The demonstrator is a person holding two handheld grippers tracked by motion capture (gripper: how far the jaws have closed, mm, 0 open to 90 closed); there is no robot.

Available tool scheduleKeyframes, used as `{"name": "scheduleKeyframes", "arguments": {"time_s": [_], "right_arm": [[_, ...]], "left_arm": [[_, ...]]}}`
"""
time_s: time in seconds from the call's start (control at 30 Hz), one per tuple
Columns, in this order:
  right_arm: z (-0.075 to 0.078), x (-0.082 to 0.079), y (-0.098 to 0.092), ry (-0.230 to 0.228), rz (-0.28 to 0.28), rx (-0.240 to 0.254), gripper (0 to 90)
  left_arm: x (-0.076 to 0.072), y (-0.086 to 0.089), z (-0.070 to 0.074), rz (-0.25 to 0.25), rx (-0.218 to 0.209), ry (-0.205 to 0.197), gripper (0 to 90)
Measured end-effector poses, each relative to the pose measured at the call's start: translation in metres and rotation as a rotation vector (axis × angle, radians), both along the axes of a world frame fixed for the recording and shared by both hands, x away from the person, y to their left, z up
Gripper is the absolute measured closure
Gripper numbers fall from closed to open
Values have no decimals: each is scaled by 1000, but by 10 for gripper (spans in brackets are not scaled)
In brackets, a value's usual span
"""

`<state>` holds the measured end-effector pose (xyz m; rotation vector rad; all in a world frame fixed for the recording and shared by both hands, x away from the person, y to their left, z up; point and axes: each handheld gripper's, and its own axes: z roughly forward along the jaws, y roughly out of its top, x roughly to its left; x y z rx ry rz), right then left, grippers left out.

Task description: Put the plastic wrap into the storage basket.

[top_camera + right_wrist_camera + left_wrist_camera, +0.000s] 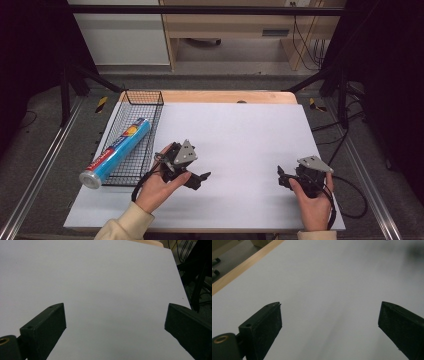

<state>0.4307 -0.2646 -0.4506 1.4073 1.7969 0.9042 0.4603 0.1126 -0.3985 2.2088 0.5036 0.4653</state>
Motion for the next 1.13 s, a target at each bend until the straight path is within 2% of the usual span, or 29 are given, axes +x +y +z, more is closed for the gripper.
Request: {"name": "scheduleKeyframes", "arguments": {"time_s": [0.43,0.63,0.73,0.87,0.93,1.07,1.13], "right_arm": [[-1,0,1,6,6,-3,40],[-1,0,1,9,9,-1,39],[-2,0,2,15,12,-4,39],[-4,1,2,20,14,0,40],[-4,2,2,21,19,2,41],[-3,1,1,-8,37,18,34],[-5,2,2,-1,52,20,39]], "left_arm": [[-1,-7,-29,-30,61,15,52],[4,-1,-44,-30,65,17,52],[6,5,-48,-45,72,1,52],[7,16,-54,-54,59,30,52],[6,20,-56,-52,39,32,52],[7,31,-58,-61,11,63,50],[7,34,-57,-61,6,63,49]]}}
